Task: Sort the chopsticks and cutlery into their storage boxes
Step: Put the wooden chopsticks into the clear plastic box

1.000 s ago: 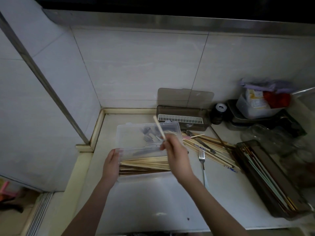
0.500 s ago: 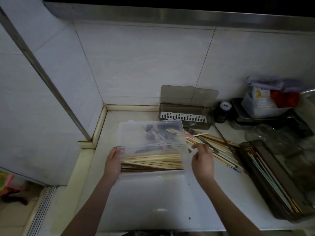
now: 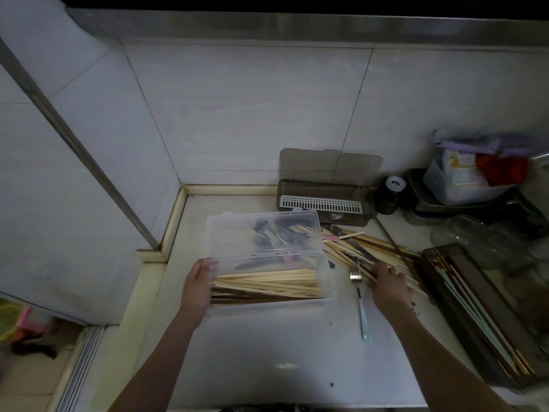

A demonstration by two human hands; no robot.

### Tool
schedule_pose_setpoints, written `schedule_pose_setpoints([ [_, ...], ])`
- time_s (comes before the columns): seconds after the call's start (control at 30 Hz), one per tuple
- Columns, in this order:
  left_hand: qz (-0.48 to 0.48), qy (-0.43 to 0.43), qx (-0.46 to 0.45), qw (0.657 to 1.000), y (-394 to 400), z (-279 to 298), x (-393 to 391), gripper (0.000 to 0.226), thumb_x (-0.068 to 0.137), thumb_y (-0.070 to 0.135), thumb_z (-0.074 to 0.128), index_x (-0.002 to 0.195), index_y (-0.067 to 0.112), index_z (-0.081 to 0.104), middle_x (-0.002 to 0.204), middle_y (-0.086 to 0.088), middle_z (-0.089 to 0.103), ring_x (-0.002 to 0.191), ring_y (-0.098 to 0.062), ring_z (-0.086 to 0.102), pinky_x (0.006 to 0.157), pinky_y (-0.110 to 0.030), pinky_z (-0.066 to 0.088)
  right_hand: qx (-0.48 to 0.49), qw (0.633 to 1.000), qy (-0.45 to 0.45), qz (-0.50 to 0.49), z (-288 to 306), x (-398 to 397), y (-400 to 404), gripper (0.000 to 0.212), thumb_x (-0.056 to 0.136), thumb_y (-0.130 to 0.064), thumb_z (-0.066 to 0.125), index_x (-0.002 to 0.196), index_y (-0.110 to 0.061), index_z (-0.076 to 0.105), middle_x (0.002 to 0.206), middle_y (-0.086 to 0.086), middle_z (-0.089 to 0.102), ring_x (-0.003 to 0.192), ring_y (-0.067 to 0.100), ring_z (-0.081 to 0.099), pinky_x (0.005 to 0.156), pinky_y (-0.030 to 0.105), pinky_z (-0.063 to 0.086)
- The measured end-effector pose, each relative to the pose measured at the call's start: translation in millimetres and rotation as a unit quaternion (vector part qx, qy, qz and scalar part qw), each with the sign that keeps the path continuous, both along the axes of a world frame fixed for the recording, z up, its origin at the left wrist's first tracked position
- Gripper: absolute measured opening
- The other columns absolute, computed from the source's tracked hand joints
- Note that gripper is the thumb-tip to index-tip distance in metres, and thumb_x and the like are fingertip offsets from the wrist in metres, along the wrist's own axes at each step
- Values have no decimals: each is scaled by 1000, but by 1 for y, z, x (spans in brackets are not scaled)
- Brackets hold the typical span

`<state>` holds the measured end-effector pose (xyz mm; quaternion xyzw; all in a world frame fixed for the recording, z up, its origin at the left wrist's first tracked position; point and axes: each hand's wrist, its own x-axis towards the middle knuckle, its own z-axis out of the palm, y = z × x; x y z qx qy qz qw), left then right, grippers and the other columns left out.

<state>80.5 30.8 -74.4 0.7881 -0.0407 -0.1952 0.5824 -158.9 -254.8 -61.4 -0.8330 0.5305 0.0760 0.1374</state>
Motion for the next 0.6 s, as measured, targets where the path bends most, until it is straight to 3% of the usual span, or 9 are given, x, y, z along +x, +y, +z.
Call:
schedule_pose_setpoints([
  [0.17, -6, -10, 10, 1000, 1, 0, 0, 25, 100, 26, 39, 95, 25, 63, 100, -3, 66, 94, -24, 61, 86, -42, 48, -44, 998, 27, 45, 1, 3, 6, 47, 87, -8, 52, 131, -13, 37, 128, 8, 55, 124, 26, 46, 104, 42, 36],
  [0.3, -7, -7, 8, 1000, 1, 1, 0, 25, 100, 27, 39, 97, 24, 63, 101, -3, 66, 95, -23, 62, 89, -43, 47, -42, 998, -42, -14, -3, 0, 16, 49, 88, -8, 46, 136, -16, 38, 129, 10, 54, 124, 28, 45, 101, 44, 38],
  [0.47, -27, -34, 9, 999, 2, -1, -1, 22, 101, 18, 39, 100, 17, 61, 103, -5, 64, 93, -20, 59, 80, -22, 46, -115, 988, -89, -44, -4, -4, 42, 32, 85, -8, 45, 115, -15, 53, 112, 9, 61, 105, 28, 55, 91, 41, 39],
  [0.53, -12, -10, -3, 1000, 2, -1, 0, 24, 101, 24, 39, 98, 20, 63, 101, -5, 66, 93, -23, 61, 81, -34, 47, -134, 984, -98, -69, -5, -7, 47, 31, 81, -7, 47, 110, -13, 54, 111, 12, 61, 105, 32, 54, 90, 42, 37],
  [0.6, -6, -2, -12, 1000, 1, -2, 1, 25, 100, 25, 39, 96, 23, 63, 99, -5, 66, 94, -24, 61, 79, -37, 45, -150, 977, -125, -91, -4, -9, 48, 27, 83, -8, 47, 108, -13, 53, 110, 14, 60, 104, 33, 53, 89, 43, 36],
])
